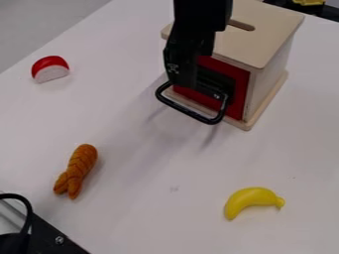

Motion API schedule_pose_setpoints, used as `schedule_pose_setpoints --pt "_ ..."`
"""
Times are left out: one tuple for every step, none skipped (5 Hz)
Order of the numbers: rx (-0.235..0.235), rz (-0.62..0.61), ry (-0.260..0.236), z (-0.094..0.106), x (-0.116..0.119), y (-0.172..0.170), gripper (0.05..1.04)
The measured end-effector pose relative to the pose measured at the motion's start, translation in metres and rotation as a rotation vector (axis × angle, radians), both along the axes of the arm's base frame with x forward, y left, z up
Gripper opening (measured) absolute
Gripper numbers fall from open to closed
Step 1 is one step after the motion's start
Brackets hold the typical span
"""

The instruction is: Open the drawer

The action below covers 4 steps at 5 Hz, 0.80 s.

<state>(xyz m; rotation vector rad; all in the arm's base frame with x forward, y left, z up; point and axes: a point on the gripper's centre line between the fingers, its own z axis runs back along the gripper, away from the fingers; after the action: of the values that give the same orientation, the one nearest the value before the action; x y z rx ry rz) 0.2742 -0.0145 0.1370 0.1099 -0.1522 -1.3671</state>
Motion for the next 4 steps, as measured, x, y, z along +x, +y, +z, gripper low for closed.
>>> schedule_pose_setpoints --pt "0.002 -0.002 0.029 -0.008 -0.002 0.0 0.991" --pt "0.049 -0.009 0.04 -0.016 -0.007 0.008 0.991" --pt "0.078 -0.024 0.057 -0.031 -0.01 0.016 0.991" --pt "0.114 -0.054 0.06 -0.045 -0.009 0.019 0.991"
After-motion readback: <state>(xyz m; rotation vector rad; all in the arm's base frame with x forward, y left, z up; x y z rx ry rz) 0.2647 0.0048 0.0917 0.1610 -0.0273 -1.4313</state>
